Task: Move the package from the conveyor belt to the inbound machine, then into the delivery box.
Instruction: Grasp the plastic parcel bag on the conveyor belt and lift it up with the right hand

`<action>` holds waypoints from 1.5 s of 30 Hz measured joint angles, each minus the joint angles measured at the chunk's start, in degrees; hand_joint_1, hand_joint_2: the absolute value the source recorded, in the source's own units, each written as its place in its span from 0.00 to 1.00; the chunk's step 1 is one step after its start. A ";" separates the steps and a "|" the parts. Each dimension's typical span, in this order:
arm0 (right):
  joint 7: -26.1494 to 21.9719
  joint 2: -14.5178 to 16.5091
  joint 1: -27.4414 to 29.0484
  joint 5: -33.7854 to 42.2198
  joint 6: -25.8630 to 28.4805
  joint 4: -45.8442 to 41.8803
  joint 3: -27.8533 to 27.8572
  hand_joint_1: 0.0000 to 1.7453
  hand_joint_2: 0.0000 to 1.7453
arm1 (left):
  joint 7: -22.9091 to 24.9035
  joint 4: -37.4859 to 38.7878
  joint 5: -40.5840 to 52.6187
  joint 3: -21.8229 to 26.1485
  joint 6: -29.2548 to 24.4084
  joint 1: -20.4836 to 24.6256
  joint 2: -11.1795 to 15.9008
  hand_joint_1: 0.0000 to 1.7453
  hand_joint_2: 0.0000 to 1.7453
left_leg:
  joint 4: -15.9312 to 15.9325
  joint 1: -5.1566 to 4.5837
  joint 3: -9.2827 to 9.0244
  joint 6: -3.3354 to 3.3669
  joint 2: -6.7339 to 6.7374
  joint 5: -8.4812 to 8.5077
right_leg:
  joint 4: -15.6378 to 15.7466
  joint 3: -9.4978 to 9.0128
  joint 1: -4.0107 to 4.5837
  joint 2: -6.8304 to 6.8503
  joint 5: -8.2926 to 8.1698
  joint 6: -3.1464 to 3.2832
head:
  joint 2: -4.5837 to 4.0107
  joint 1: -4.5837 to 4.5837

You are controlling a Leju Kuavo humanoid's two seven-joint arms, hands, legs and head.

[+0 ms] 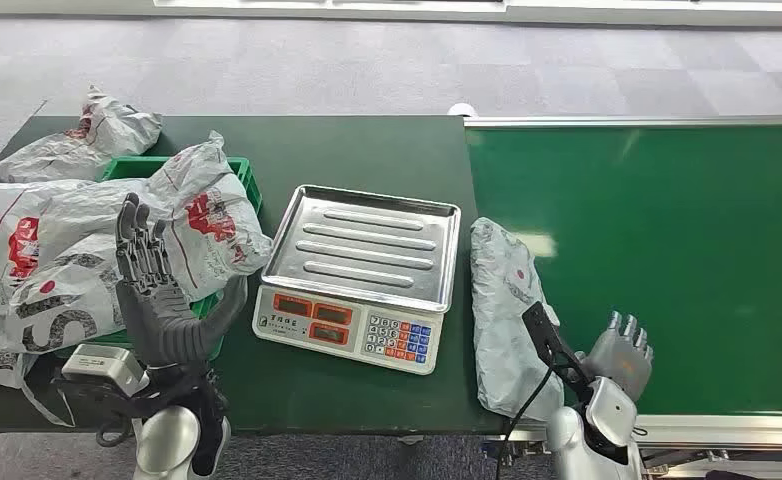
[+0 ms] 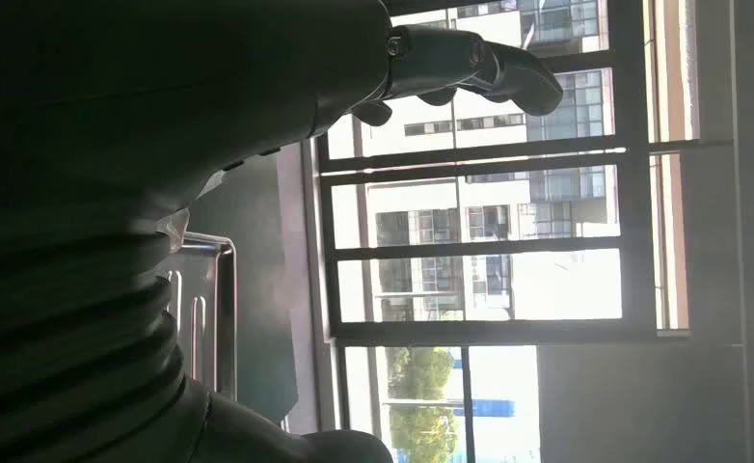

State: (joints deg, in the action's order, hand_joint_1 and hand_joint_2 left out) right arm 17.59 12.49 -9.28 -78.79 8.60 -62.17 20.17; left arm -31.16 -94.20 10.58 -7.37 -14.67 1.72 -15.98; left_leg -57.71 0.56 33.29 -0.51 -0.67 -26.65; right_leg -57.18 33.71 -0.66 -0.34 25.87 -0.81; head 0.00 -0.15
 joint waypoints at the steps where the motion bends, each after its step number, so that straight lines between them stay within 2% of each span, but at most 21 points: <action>1: -0.11 -0.34 -0.51 0.12 0.32 1.63 0.06 0.00 1.00 | 0.02 0.06 0.00 0.00 0.00 0.05 0.00 0.00 1.00 | 0.00 0.00 0.00 0.01 0.00 0.01 | 0.00 0.00 0.00 0.00 -0.01 0.00 | 0.00 0.00; 6: -0.79 -2.61 -3.76 0.87 1.45 12.28 0.41 0.00 1.00 | 0.14 0.29 0.00 0.00 0.00 0.25 -0.02 0.00 1.00 | -0.01 -0.01 0.01 0.01 0.00 0.01 | 0.00 0.01 0.00 -0.01 -0.02 0.00 | 0.00 0.00; 13: -2.49 -3.67 -6.54 1.95 1.14 18.07 0.46 0.00 1.00 | 0.14 0.38 0.00 0.00 0.00 0.29 -0.02 0.00 1.00 | 0.00 0.00 -0.05 -0.04 0.09 -0.03 | 0.01 -0.01 0.05 -0.06 0.01 0.02 | 0.00 0.00; 15: -6.34 -3.81 -7.10 4.56 0.17 19.11 0.49 0.00 1.00 | 0.08 0.40 0.03 0.00 0.00 0.30 -0.02 0.00 1.00 | 0.00 0.00 -0.06 -0.04 0.11 -0.03 | 0.01 -0.01 0.03 -0.07 0.00 0.01 | 0.00 0.00; 17: -12.22 -4.11 -7.81 8.50 -1.20 20.50 0.54 0.00 1.00 | -0.14 0.51 0.13 0.00 -0.01 0.31 -0.01 0.00 1.00 | -0.01 0.00 -0.07 -0.03 0.17 -0.03 | 0.01 -0.01 0.01 -0.12 -0.04 0.01 | 0.00 0.00; 23: -33.66 -4.63 -9.31 20.75 -7.60 24.77 0.40 0.00 1.00 | -2.07 0.96 0.12 0.00 -0.76 0.35 0.09 0.00 1.00 | -0.01 -0.01 -0.09 -0.01 0.27 0.03 | 0.00 0.01 0.03 -0.23 -0.18 0.02 | 0.00 0.00; 25: -38.60 -4.80 -9.35 24.02 -9.89 25.19 0.00 0.00 1.00 | -2.70 1.03 -0.04 0.00 -0.77 0.35 0.18 0.00 1.00 | -0.01 -0.01 -0.08 -0.02 0.28 0.03 | -0.01 0.04 0.05 -0.25 -0.18 0.03 | 0.00 0.01; 33: -46.47 -6.04 -9.27 29.33 -14.04 25.65 -1.66 0.00 1.00 | -3.73 1.40 -0.08 0.00 -0.62 0.46 0.34 0.00 1.00 | 0.01 0.03 -0.04 -0.14 0.46 -0.05 | -0.05 0.22 0.07 -0.50 -0.12 0.12 | 0.00 0.00; 36: -47.38 -6.36 -9.12 30.11 -14.47 25.65 -2.07 0.00 1.00 | -3.97 1.74 -0.06 0.00 -0.58 0.71 0.35 0.00 1.00 | 0.02 0.06 -0.03 -0.17 0.50 -0.06 | -0.07 0.24 0.08 -0.53 -0.10 0.16 | 0.00 0.00; 40: -47.15 -6.64 -9.08 30.63 -14.17 25.70 -2.68 1.00 1.00 | -4.02 2.15 0.02 0.00 -0.48 1.18 0.35 0.00 1.00 | 0.02 0.08 -0.02 -0.18 0.50 -0.07 | -0.08 0.25 0.10 -0.53 -0.09 0.17 | 0.00 0.00; 45: -46.06 -6.66 -9.17 30.91 -12.08 25.84 -2.93 1.00 1.00 | -4.09 2.26 0.26 0.01 -0.31 1.34 0.35 0.00 1.00 | 0.02 0.07 -0.01 -0.18 0.49 -0.07 | -0.09 0.24 0.17 -0.52 -0.09 0.17 | 0.00 0.00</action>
State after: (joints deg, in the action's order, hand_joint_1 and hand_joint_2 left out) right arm -28.47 5.84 -18.45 -47.88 -3.48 -36.33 17.24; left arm -35.25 -91.95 10.84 -7.36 -14.98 3.06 -15.63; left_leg -57.69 0.63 33.28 -0.69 -0.18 -26.72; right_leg -57.27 33.95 -0.49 -0.86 25.78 -0.64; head 0.00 -0.15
